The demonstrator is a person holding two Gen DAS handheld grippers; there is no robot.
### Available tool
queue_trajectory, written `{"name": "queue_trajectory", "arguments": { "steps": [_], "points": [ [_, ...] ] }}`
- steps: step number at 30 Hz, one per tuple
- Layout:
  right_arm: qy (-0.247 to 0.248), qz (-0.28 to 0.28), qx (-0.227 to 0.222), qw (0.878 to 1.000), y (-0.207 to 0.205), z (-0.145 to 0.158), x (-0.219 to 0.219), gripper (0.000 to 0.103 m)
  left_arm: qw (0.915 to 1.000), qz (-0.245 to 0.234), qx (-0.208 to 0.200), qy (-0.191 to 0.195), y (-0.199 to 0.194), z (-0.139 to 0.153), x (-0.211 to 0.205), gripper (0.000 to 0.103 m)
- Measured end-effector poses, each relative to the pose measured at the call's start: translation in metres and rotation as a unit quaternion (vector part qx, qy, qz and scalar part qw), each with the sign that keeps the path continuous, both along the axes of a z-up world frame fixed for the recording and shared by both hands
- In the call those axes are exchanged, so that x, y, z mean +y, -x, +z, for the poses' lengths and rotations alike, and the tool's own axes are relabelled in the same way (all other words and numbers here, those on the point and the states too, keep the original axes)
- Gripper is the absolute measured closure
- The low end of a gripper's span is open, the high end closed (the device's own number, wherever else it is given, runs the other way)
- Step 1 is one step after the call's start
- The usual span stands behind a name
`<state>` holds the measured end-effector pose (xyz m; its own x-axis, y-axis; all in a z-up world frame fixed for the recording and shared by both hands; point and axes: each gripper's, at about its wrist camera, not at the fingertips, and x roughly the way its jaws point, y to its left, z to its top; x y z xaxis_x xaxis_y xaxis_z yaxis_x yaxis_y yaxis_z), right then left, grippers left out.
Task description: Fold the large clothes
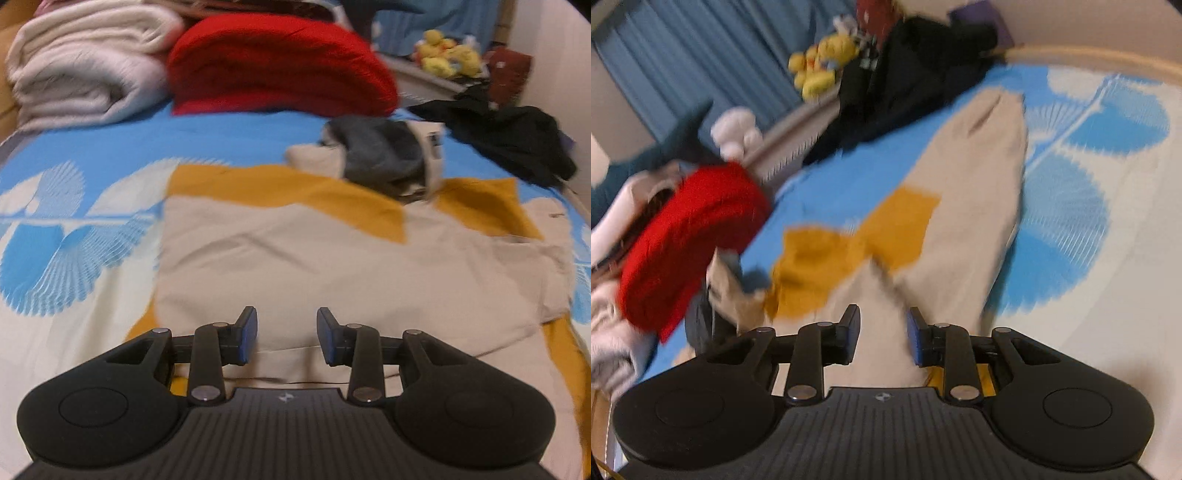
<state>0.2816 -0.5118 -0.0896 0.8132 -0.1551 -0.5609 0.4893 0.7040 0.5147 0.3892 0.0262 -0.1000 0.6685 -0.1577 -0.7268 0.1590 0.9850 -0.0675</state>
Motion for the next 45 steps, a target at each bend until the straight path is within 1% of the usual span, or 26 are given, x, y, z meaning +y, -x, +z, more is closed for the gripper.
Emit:
{"name": "queue_trajectory", "arguments": {
  "steps": [3, 6, 7, 10, 12, 14, 17, 19, 20, 22, 24, 25, 26, 27, 28, 32, 33, 36, 38, 39, 40, 41, 43, 44, 45],
  "points": [
    [0.007, -0.02, -0.012, 1.0, 0.004, 0.005, -0.044, 0.068, 0.9997, -0.02, -0.01, -0.003, 0.01, 0.004, -0.014, 0.063],
    [0.002, -0.045, -0.009, 0.999, -0.007, -0.005, -0.1, 0.066, 0.9993, -0.034, -0.014, -0.001, 0.022, 0.002, -0.02, 0.063],
    [-0.007, -0.053, 0.0, 0.999, -0.017, -0.013, -0.121, 0.064, 0.9991, -0.04, -0.016, 0.0, 0.026, 0.0, -0.022, 0.063],
    [-0.067, -0.055, 0.005, 0.996, -0.05, -0.037, -0.178, 0.063, 0.9981, -0.059, -0.019, -0.006, 0.032, -0.004, -0.031, 0.063],
    [-0.076, -0.062, 0.01, 0.995, -0.071, -0.048, -0.205, 0.063, 0.9973, -0.068, -0.023, -0.012, 0.035, -0.007, -0.037, 0.063],
    [-0.079, -0.067, 0.008, 0.995, -0.09, -0.057, -0.228, 0.056, 0.9966, -0.075, -0.028, -0.02, 0.036, -0.009, -0.041, 0.063],
    [-0.089, -0.079, 0.014, 0.993, -0.113, -0.073, -0.253, 0.047, 0.9966, -0.073, -0.031, -0.021, 0.035, -0.01, -0.043, 0.063],
    [-0.09, -0.09, 0.03, 0.991, -0.128, -0.084, -0.265, 0.044, 0.9973, -0.066, -0.028, -0.012, 0.034, -0.011, -0.04, 0.063],
    [-0.091, -0.095, 0.037, 0.991, -0.134, -0.089, -0.27, 0.044, 0.9977, -0.063, -0.025, -0.006, 0.033, -0.011, -0.039, 0.063],
    [-0.084, -0.103, 0.025, 0.991, -0.142, -0.092, -0.275, 0.044, 0.998, -0.059, -0.022, 0.002, 0.033, -0.01, -0.037, 0.063],
    [-0.081, -0.107, 0.024, 0.991, -0.151, -0.093, -0.276, 0.044, 0.9977, -0.062, -0.025, -0.003, 0.034, -0.01, -0.039, 0.063],
    [-0.078, -0.107, 0.023, 0.991, -0.154, -0.092, -0.274, 0.049, 0.9975, -0.064, -0.028, -0.008, 0.035, -0.01, -0.04, 0.063],
    [-0.077, -0.104, 0.023, 0.991, -0.158, -0.091, -0.273, 0.068, 0.9972, -0.066, -0.031, -0.013, 0.035, -0.01, -0.041, 0.063],
    [-0.077, -0.102, 0.02, 0.992, -0.16, -0.09, -0.271, 0.081, 0.997, -0.067, -0.034, -0.017, 0.035, -0.009, -0.041, 0.063],
    [-0.077, -0.103, 0.013, 0.992, -0.16, -0.087, -0.269, 0.102, 0.9969, -0.067, -0.037, -0.017, 0.036, -0.009, -0.041, 0.063],
    [-0.048, -0.132, -0.017, 0.99, -0.143, -0.059, -0.256, 0.102, 0.9977, -0.053, -0.042, -0.005, 0.034, 0.0, -0.032, 0.063],
    [-0.039, -0.142, -0.017, 0.989, -0.138, -0.05, -0.254, 0.102, 0.9979, -0.049, -0.043, -0.003, 0.034, 0.003, -0.029, 0.063],
    [0.029, -0.17, 0.001, 0.985, -0.123, -0.01, -0.241, 0.102, 0.9984, -0.034, -0.046, 0.007, 0.033, 0.013, -0.016, 0.063],
    [0.101, -0.172, 0.007, 0.98, -0.118, 0.026, -0.217, 0.102, 0.9984, -0.023, -0.047, 0.019, 0.033, 0.021, -0.007, 0.063],
    [0.151, -0.162, 0.009, 0.975, -0.119, 0.048, -0.197, 0.102, 0.9984, -0.017, -0.048, 0.024, 0.032, 0.024, -0.002, 0.063],
    [0.205, -0.143, 0.004, 0.968, -0.121, 0.068, -0.172, 0.102, 0.9984, -0.012, -0.049, 0.028, 0.032, 0.027, 0.003, 0.063],
    [0.257, -0.117, -0.012, 0.959, -0.122, 0.088, -0.141, 0.102, 0.9983, -0.008, -0.049, 0.031, 0.032, 0.029, 0.008, 0.063],
    [0.353, -0.049, -0.057, 0.933, -0.119, 0.122, -0.064, 0.102, 0.9982, -0.005, -0.052, 0.031, 0.034, 0.033, 0.017, 0.063],
    [0.387, 0.004, -0.088, 0.918, -0.114, 0.136, -0.018, 0.102, 0.9981, 0.0, -0.054, 0.03, 0.034, 0.035, 0.022, 0.063],
    [0.404, 0.054, -0.118, 0.905, -0.106, 0.145, 0.026, 0.102, 0.9979, 0.008, -0.056, 0.031, 0.034, 0.038, 0.028, 0.063]
  ]
}}
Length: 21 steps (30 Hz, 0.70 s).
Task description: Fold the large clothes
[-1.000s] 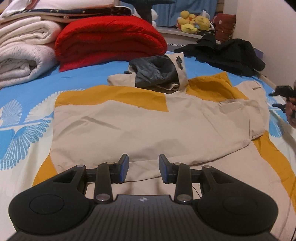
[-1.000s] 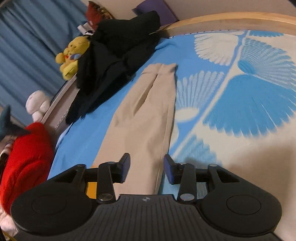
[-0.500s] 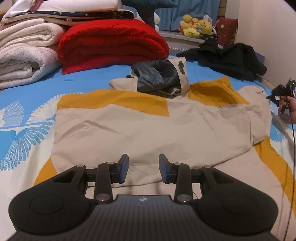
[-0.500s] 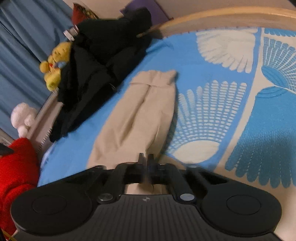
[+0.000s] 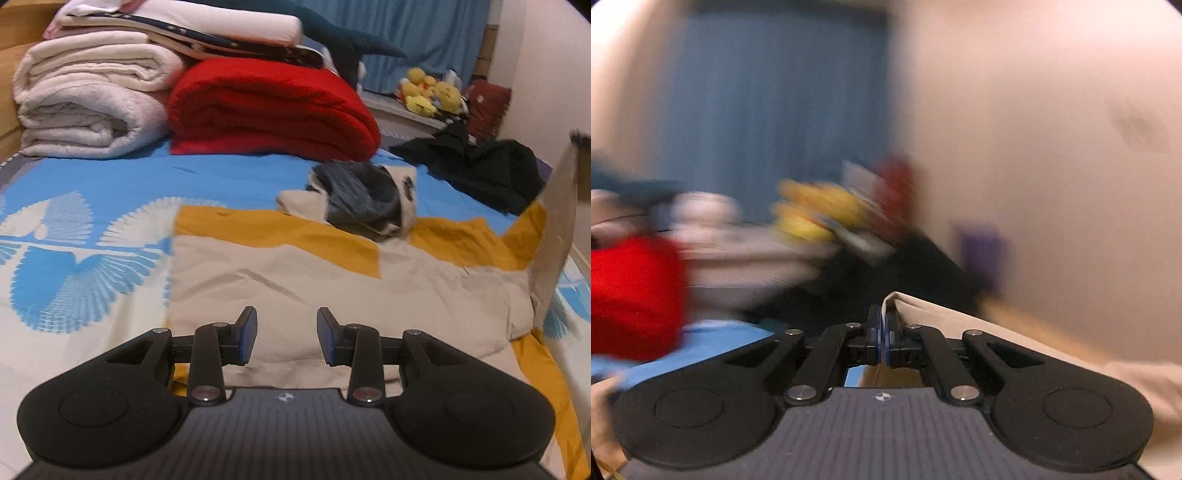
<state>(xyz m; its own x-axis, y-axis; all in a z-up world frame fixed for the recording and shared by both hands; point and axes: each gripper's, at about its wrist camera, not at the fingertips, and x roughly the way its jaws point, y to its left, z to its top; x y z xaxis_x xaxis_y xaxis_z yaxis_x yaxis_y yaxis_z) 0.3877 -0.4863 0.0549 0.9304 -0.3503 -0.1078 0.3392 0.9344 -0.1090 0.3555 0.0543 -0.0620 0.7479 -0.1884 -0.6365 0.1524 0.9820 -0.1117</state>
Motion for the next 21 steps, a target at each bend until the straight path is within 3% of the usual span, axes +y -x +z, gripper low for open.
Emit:
{"name": "queue_trajectory", "arguments": {
  "steps": [2, 4, 6, 8, 11, 12, 15, 18, 21],
  "points": [
    [0.028, 0.094, -0.006, 0.995, 0.017, 0.006, 0.075, 0.102, 0.9997, 0.019, 0.002, 0.017, -0.003, 0.006, 0.015, 0.063],
    [0.015, 0.187, 0.015, 0.982, 0.035, -0.005, 0.143, 0.102, 0.9983, 0.04, 0.006, 0.041, -0.005, 0.011, 0.032, 0.063],
    [-0.042, 0.262, 0.078, 0.961, 0.045, -0.036, 0.197, 0.1, 0.9974, 0.048, 0.011, 0.053, -0.006, 0.014, 0.044, 0.063],
    [-0.069, 0.312, 0.175, 0.931, 0.052, -0.086, 0.243, 0.098, 0.9973, 0.051, 0.015, 0.051, -0.007, 0.016, 0.051, 0.063],
    [-0.111, 0.297, 0.287, 0.904, 0.071, -0.144, 0.272, 0.097, 0.9971, 0.048, 0.024, 0.053, -0.006, 0.015, 0.056, 0.063],
    [-0.13, 0.281, 0.3, 0.902, 0.081, -0.15, 0.271, 0.097, 0.9971, 0.045, 0.027, 0.054, -0.006, 0.014, 0.056, 0.063],
    [-0.202, 0.243, 0.282, 0.906, 0.11, -0.139, 0.253, 0.084, 0.9978, 0.034, 0.03, 0.049, -0.006, 0.012, 0.049, 0.063],
    [-0.235, 0.194, 0.242, 0.921, 0.131, -0.116, 0.228, 0.073, 0.9981, 0.023, 0.029, 0.05, -0.006, 0.008, 0.035, 0.063],
    [-0.286, 0.15, 0.203, 0.924, 0.137, -0.099, 0.196, 0.068, 0.9966, 0.01, 0.034, 0.075, -0.004, 0.006, 0.022, 0.063]
  ]
}}
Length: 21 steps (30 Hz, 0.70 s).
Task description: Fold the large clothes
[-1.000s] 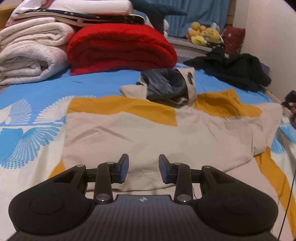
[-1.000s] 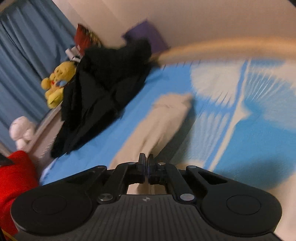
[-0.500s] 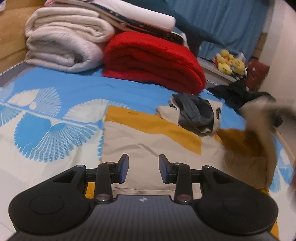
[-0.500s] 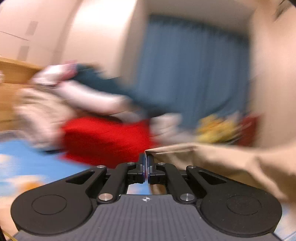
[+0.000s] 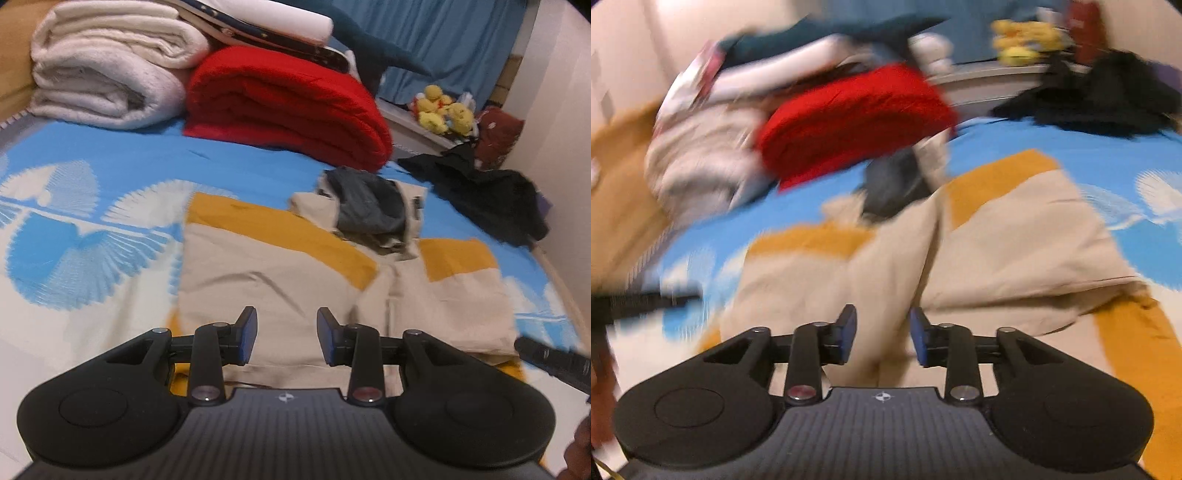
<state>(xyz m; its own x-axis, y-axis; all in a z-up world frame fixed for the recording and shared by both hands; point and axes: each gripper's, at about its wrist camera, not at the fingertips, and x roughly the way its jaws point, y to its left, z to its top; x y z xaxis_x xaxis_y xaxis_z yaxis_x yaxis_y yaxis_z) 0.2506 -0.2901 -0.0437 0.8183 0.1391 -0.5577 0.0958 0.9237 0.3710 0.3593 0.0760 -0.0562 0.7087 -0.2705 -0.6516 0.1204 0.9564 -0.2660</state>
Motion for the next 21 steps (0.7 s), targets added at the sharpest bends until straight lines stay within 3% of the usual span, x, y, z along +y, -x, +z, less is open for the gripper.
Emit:
{"name": "queue_trajectory", "arguments": {
  "steps": [3, 5, 8, 11, 15, 16, 18, 19, 21],
  "points": [
    [-0.048, -0.071, -0.011, 0.996, 0.004, -0.003, -0.031, 0.061, 0.9992, -0.036, 0.007, 0.018, 0.007, -0.003, -0.025, 0.057],
    [-0.091, -0.124, 0.008, 0.988, 0.005, -0.012, -0.052, 0.058, 0.9975, -0.068, 0.01, 0.014, 0.014, -0.008, -0.05, 0.051],
    [-0.137, -0.139, 0.025, 0.98, 0.003, -0.022, -0.077, 0.058, 0.9933, -0.114, 0.017, 0.001, 0.024, -0.018, -0.095, 0.039],
    [-0.133, -0.167, 0.039, 0.976, -0.001, -0.03, -0.096, 0.058, 0.9876, -0.15, 0.013, -0.045, 0.036, -0.032, -0.141, 0.033],
    [-0.162, -0.18, 0.055, 0.969, -0.002, -0.045, -0.108, 0.058, 0.9757, -0.165, 0.006, -0.144, 0.046, -0.059, -0.182, 0.031],
    [-0.163, -0.18, 0.06, 0.968, -0.003, -0.048, -0.11, 0.058, 0.9731, -0.165, 0.006, -0.161, 0.046, -0.064, -0.185, 0.033],
    [-0.174, -0.185, 0.072, 0.965, -0.007, -0.055, -0.114, 0.058, 0.9713, -0.157, -0.004, -0.179, 0.043, -0.068, -0.181, 0.069],
    [-0.184, -0.188, 0.076, 0.962, -0.007, -0.058, -0.117, 0.058, 0.9713, -0.15, -0.009, -0.184, 0.04, -0.064, -0.176, 0.096],
    [-0.203, -0.192, 0.084, 0.957, -0.011, -0.064, -0.121, 0.058, 0.9771, -0.123, -0.041, -0.168, 0.034, -0.041, -0.153, 0.099]
  ]
}}
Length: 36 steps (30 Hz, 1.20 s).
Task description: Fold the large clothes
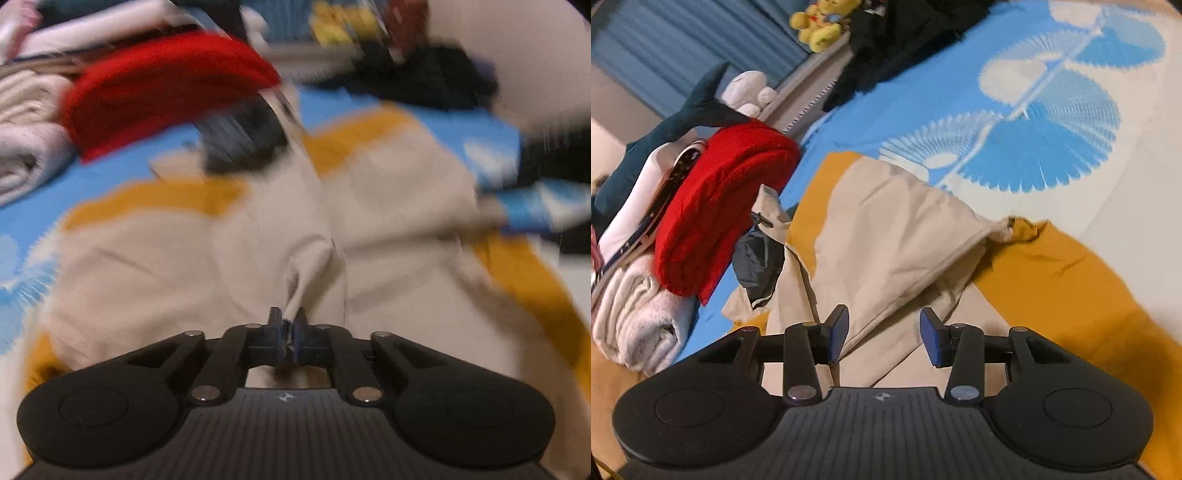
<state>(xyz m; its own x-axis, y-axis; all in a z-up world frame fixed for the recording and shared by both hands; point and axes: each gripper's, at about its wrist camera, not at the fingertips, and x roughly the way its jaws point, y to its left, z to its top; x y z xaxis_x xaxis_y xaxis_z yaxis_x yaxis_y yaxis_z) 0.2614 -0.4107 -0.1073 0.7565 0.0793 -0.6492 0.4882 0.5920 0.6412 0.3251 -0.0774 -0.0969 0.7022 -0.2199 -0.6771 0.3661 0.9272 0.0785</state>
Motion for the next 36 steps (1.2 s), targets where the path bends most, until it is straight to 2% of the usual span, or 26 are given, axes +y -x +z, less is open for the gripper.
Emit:
{"name": "queue_trajectory", "arguments": {
  "steps": [2, 3, 4, 6, 8, 10, 12, 14, 16, 18, 20, 22, 23, 24, 25, 26, 28, 29, 31, 32, 34, 35, 36],
  "points": [
    [-0.009, -0.002, 0.001, 1.0, -0.006, -0.005, 0.0, 0.058, 0.997, 0.042, -0.062, 0.02, -0.006, 0.035, 0.033, 0.099],
    [-0.011, -0.002, 0.001, 1.0, -0.007, -0.006, 0.001, 0.058, 0.9924, 0.073, -0.096, 0.024, -0.01, 0.051, 0.054, 0.099],
    [-0.013, -0.002, 0.001, 1.0, -0.01, -0.008, 0.002, 0.058, 0.9858, 0.113, -0.121, 0.028, -0.017, 0.064, 0.077, 0.098],
    [-0.017, -0.005, 0.003, 1.0, -0.015, -0.012, 0.003, 0.058, 0.9645, 0.219, -0.141, 0.043, -0.033, 0.075, 0.131, 0.097],
    [-0.021, -0.009, 0.007, 1.0, -0.019, -0.017, 0.003, 0.058, 0.953, 0.27, -0.12, 0.066, -0.043, 0.073, 0.17, 0.081],
    [-0.019, -0.01, 0.013, 1.0, -0.023, -0.023, 0.003, 0.058, 0.9465, 0.291, -0.104, 0.093, -0.045, 0.069, 0.19, 0.075],
    [-0.017, -0.013, 0.022, 1.0, -0.027, -0.03, 0.002, 0.058, 0.949, 0.28, -0.074, 0.124, -0.047, 0.061, 0.196, 0.066],
    [-0.025, -0.025, 0.032, 0.999, -0.03, -0.039, -0.001, 0.058, 0.9509, 0.266, -0.027, 0.157, -0.052, 0.046, 0.2, 0.057],
    [-0.027, -0.034, 0.036, 0.998, -0.031, -0.044, -0.004, 0.059, 0.9498, 0.264, 0.024, 0.166, -0.064, 0.027, 0.205, 0.054],
    [-0.026, -0.039, 0.033, 0.998, -0.034, -0.046, -0.006, 0.069, 0.9415, 0.274, 0.063, 0.186, -0.07, 0.008, 0.212, 0.054],
    [-0.025, -0.037, 0.024, 0.999, -0.037, -0.046, -0.009, 0.087, 0.9333, 0.279, 0.095, 0.206, -0.072, -0.01, 0.219, 0.054],
    [-0.018, -0.041, 0.02, 0.999, -0.037, -0.044, -0.01, 0.095, 0.9272, 0.281, 0.11, 0.222, -0.073, -0.02, 0.222, 0.056],
    [-0.017, -0.042, 0.014, 0.999, -0.036, -0.041, -0.01, 0.098, 0.9265, 0.278, 0.113, 0.227, -0.075, -0.023, 0.224, 0.057],
    [-0.016, -0.045, 0.008, 0.999, -0.034, -0.037, -0.009, 0.098, 0.9283, 0.271, 0.113, 0.228, -0.076, -0.026, 0.224, 0.063],
    [-0.016, -0.047, -0.002, 0.999, -0.031, -0.033, -0.008, 0.099, 0.9318, 0.26, 0.113, 0.227, -0.079, -0.026, 0.221, 0.088],
    [-0.012, -0.045, -0.013, 0.999, -0.03, -0.027, -0.006, 0.099, 0.936, 0.249, 0.113, 0.222, -0.081, -0.027, 0.219, 0.1],
    [0.006, -0.032, -0.031, 0.999, -0.028, -0.016, -0.001, 0.099, 0.9436, 0.247, 0.086, 0.203, -0.08, -0.017, 0.215, 0.102],
    [0.01, -0.024, -0.025, 0.999, -0.029, -0.014, 0.001, 0.099, 0.9457, 0.255, 0.061, 0.192, -0.077, -0.007, 0.217, 0.102],
    [-0.001, 0.0, 0.035, 0.999, -0.038, -0.022, 0.003, 0.096, 0.9474, 0.278, 0.009, 0.158, -0.071, 0.012, 0.22, 0.103],
    [-0.003, 0.004, 0.062, 0.998, -0.039, -0.027, 0.004, 0.092, 0.9468, 0.287, -0.006, 0.145, -0.069, 0.019, 0.222, 0.103],
    [-0.001, 0.005, 0.09, 0.996, -0.039, -0.032, 0.007, 0.087, 0.9495, 0.284, 0.003, 0.133, -0.071, 0.018, 0.219, 0.102],
    [0.004, 0.003, 0.092, 0.996, -0.038, -0.03, 0.009, 0.085, 0.954, 0.273, 0.025, 0.121, -0.075, 0.014, 0.214, 0.101],
    [0.023, 0.002, 0.088, 0.996, -0.037, -0.022, 0.013, 0.084, 0.9547, 0.274, 0.037, 0.109, -0.076, 0.011, 0.21, 0.101]
  ]
}}
